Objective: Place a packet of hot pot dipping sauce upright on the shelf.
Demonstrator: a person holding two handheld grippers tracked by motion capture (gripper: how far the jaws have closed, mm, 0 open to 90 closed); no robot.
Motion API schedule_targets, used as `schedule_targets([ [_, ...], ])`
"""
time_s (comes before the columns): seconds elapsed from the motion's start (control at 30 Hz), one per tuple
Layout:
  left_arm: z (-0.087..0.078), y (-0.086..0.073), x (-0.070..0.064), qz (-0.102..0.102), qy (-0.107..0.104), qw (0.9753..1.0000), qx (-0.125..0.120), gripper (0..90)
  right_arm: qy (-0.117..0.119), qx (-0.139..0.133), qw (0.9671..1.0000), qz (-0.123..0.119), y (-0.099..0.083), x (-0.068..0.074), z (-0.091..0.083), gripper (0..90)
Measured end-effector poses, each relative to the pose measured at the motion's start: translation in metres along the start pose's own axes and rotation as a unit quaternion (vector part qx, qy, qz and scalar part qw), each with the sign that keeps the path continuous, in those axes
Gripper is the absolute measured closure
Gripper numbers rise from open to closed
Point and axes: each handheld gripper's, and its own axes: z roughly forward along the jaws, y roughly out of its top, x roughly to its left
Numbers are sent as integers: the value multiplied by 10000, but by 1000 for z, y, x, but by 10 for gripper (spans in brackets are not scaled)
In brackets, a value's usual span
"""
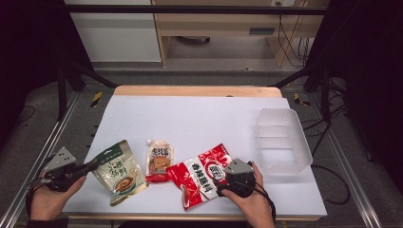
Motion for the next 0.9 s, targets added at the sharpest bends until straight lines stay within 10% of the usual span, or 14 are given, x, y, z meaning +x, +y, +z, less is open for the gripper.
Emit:
schedule_targets([
  [0.43, -40, 46, -44, 911, -563, 9942, -120, 900, 386, -253, 9988, -157, 22, 5, -16, 134],
  [0.9, -23, 93, -39, 1227, -650, 9903, -73, 900, 1032, 249, 9873, -1179, 86, 11, -24, 167],
])
